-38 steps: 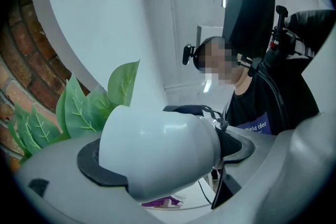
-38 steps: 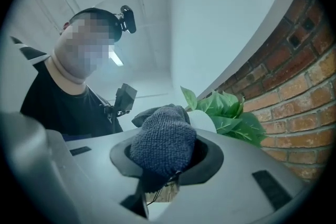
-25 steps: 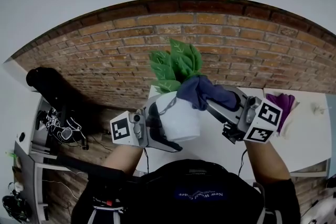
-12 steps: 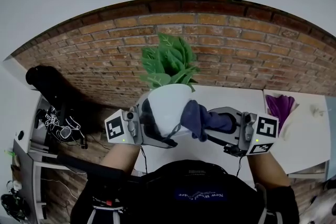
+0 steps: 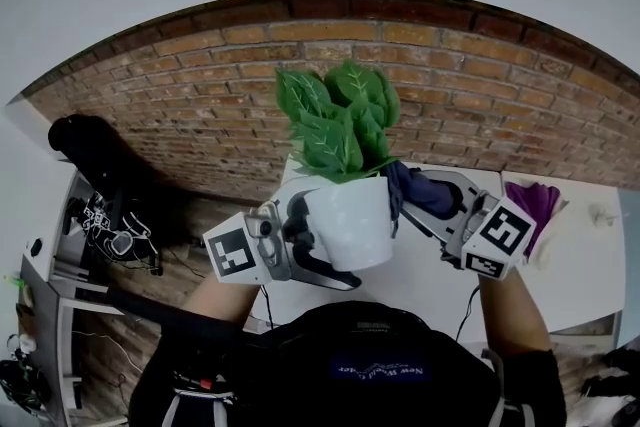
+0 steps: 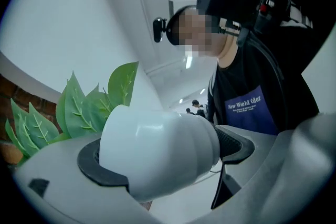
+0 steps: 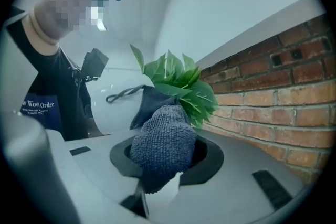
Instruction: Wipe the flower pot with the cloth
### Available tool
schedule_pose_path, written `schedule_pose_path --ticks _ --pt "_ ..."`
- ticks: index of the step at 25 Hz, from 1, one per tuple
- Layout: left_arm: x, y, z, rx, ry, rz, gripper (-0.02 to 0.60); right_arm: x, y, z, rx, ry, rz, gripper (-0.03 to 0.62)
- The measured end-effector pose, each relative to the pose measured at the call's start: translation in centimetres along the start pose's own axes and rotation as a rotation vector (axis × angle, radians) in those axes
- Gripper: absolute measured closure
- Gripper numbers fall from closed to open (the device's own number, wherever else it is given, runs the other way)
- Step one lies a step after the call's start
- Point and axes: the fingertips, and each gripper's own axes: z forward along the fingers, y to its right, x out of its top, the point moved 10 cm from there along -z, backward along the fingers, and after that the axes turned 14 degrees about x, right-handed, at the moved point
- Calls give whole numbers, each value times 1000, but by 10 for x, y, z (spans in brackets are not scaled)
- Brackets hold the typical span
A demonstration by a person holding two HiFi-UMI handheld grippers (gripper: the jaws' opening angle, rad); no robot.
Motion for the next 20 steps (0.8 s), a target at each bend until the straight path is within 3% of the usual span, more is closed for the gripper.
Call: schedule_pose_path --ticks 7,13,20 --pt "-2 -1 -1 -20 -81 81 48 1 -8 12 48 -57 -64 491" --pt "-8 1 0 24 -114 93 48 -18 -35 9 195 -133 -109 491" --pt "-5 0 0 6 -103 90 49 -27 -40 8 247 -97 -47 491"
